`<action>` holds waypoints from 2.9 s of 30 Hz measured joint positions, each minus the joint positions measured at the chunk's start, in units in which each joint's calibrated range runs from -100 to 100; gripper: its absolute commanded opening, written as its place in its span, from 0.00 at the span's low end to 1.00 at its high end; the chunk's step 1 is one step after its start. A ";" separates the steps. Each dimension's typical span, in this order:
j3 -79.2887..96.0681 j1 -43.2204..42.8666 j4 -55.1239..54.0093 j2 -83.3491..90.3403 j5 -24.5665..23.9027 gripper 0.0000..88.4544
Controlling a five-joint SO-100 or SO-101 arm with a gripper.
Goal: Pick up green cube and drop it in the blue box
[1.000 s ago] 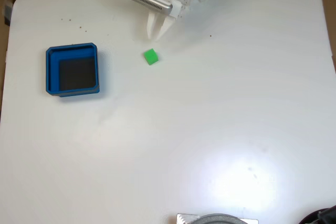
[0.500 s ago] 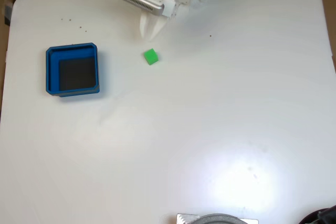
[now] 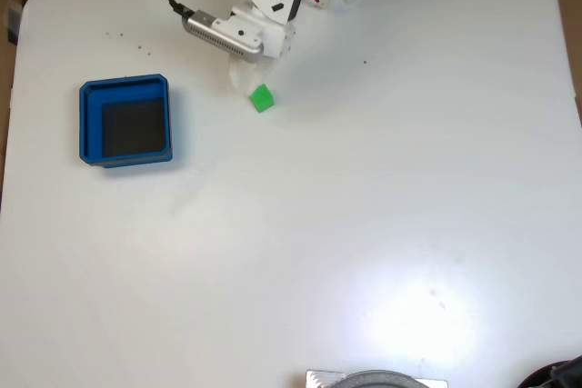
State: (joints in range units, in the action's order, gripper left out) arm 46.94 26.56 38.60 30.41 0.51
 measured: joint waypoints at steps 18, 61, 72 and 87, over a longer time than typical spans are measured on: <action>-28.64 0.00 36.16 -17.71 -0.24 0.03; -29.08 0.00 37.48 -19.55 -15.29 0.27; -29.08 0.00 37.48 -20.13 -15.29 0.32; -29.08 -3.34 34.34 -29.66 -15.24 0.32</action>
State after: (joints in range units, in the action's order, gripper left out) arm 17.85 23.21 72.94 0.75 -14.73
